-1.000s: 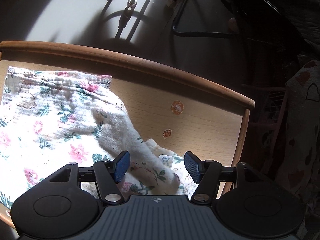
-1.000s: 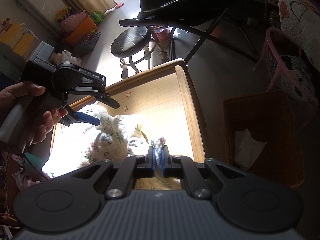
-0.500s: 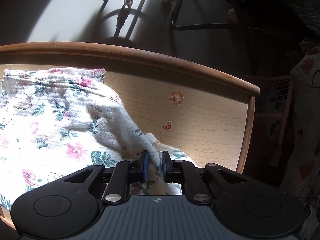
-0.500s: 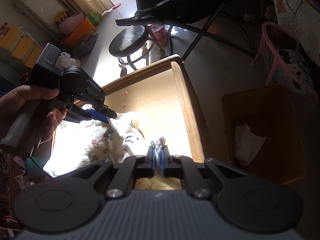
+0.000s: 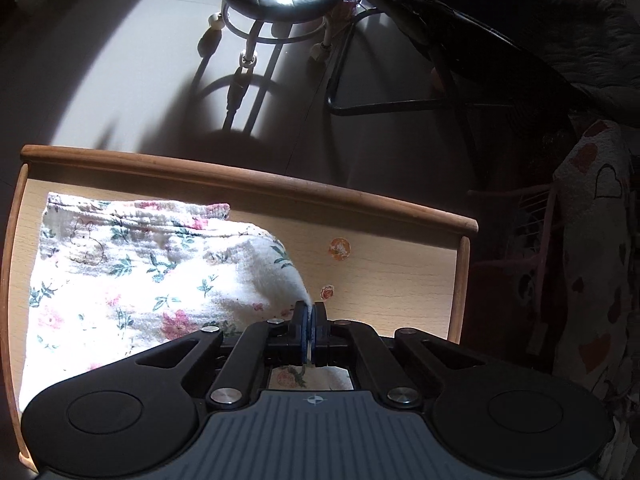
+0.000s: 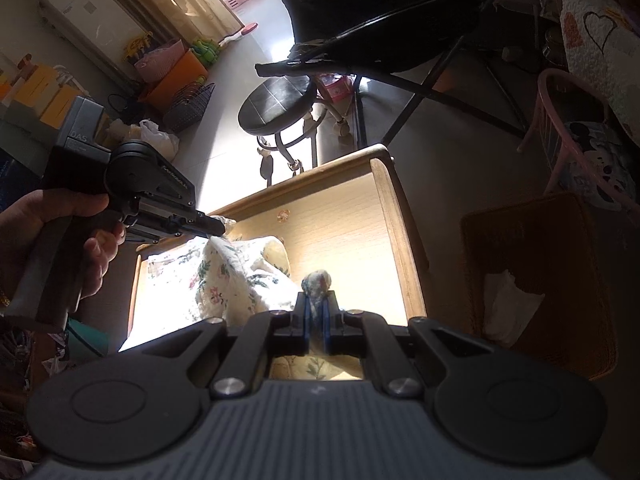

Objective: Fold clothes

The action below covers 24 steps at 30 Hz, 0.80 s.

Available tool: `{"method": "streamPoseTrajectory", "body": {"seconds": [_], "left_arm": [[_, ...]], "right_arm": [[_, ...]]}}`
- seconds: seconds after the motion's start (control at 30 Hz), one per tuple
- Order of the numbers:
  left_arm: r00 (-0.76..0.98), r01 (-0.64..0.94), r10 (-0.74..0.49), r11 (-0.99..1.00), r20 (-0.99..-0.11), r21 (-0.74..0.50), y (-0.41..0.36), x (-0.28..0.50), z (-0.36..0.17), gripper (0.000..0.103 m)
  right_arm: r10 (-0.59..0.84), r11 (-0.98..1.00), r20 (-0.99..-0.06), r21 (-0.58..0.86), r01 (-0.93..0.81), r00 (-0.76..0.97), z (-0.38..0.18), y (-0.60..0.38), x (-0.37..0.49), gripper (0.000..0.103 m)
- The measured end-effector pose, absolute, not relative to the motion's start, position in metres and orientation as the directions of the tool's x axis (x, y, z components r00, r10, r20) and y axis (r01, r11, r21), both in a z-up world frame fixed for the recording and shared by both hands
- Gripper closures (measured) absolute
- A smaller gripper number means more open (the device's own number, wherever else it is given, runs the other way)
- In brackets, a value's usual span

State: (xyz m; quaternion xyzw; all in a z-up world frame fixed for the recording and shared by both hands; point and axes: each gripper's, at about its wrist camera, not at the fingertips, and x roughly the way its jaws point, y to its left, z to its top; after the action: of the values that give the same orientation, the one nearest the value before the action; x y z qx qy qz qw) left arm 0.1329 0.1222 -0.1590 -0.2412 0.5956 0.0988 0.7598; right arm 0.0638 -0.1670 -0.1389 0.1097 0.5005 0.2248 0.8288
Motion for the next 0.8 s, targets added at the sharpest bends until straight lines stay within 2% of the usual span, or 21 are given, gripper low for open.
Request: {"method": "streamPoseTrajectory", "body": {"seconds": [0.2, 0.47, 0.8], "left_arm": [[0.378, -0.423, -0.129, 0.857, -0.917, -0.295, 0.141, 0.139, -0.103, 0.102], [0.520, -0.394, -0.124, 0.843, -0.845, -0.366, 0.152, 0.152, -0.027, 0.102], [0.655, -0.341, -0.133, 0.827, -0.744, -0.448, 0.163, 0.135, 0.039, 0.102]], "right_arm": [[0.502, 0.864, -0.728, 0.404, -0.299, 0.467, -0.092, -0.160, 0.077, 0.096], [0.547, 0.837, -0.611, 0.385, -0.390, 0.572, -0.014, -0.148, 0.093, 0.096], [0.583, 0.812, -0.516, 0.378, -0.444, 0.627, 0.035, -0.136, 0.097, 0.096]]}}
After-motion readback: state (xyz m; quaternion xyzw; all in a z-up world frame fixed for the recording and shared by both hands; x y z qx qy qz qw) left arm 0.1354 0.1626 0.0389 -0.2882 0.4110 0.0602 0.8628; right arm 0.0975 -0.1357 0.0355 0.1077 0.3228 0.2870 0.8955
